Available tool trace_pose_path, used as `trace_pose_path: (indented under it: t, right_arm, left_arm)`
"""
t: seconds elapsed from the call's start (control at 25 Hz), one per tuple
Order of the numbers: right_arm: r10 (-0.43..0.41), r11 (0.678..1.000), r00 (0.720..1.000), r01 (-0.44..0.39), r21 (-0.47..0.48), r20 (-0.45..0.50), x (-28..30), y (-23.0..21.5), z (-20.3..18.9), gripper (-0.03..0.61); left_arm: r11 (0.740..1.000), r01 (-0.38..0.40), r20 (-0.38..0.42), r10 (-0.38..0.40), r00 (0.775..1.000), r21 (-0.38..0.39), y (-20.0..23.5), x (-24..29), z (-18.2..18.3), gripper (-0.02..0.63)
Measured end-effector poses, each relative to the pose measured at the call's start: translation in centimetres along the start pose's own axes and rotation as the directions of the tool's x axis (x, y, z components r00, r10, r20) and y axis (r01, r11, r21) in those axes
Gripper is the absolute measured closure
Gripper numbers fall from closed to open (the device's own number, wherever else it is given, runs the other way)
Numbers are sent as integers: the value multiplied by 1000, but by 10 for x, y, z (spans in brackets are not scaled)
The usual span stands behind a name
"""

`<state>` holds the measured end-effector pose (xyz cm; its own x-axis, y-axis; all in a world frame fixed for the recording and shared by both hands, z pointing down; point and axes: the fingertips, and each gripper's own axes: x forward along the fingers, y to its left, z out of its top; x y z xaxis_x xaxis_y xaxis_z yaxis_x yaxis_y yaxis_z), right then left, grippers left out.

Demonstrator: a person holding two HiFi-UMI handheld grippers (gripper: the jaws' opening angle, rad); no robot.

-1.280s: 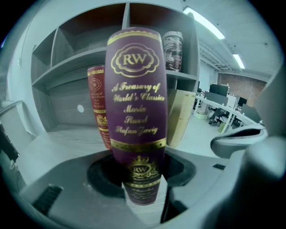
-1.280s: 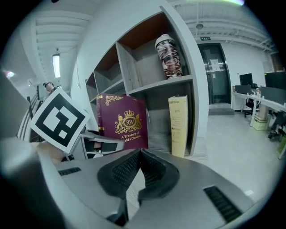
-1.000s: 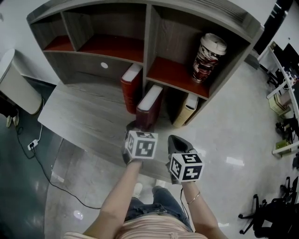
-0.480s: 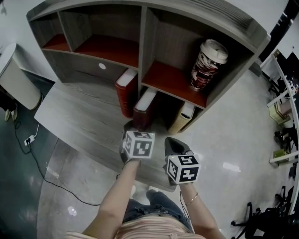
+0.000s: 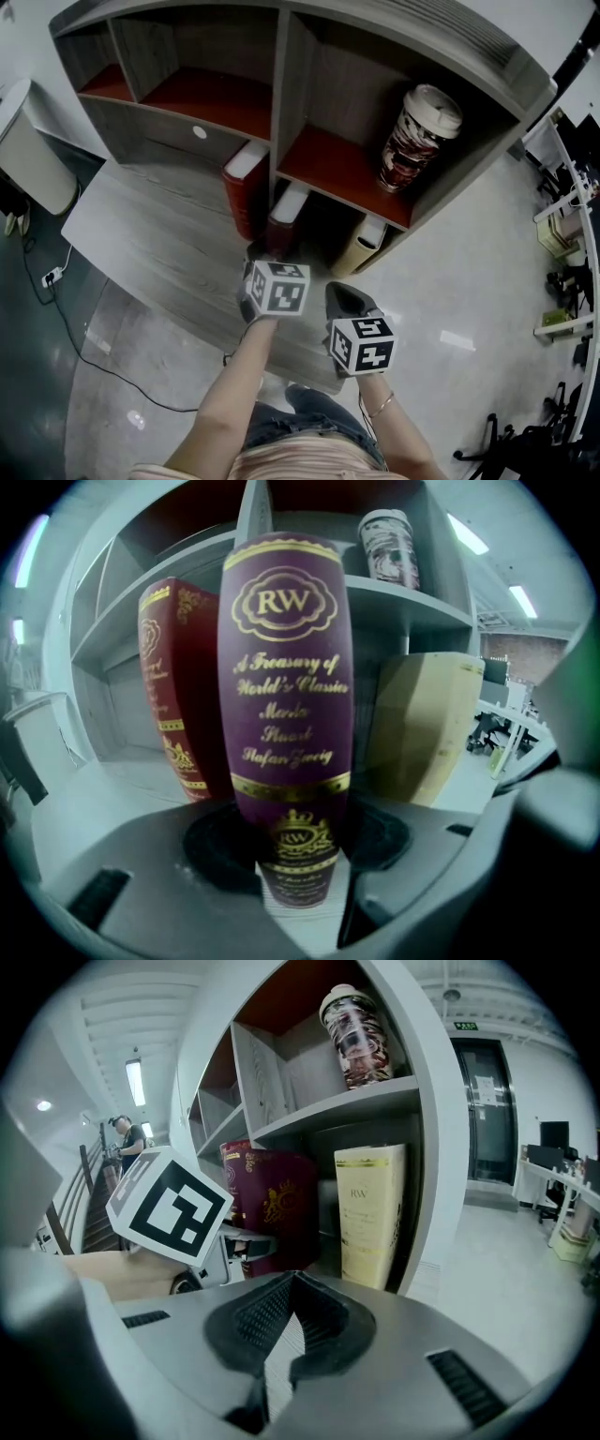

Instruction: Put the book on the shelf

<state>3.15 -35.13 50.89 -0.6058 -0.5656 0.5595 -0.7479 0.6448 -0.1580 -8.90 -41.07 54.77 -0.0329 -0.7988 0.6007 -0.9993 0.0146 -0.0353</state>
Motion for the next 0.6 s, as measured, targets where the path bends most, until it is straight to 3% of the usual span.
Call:
trace_pose_path:
  t: [0.6]
  right_arm:
    - [7,1000,999,-8,-11,-38,15,-17,-1,569]
  left_arm:
    - [1000,-10,26,10,1000,-4,-5,43,21,393]
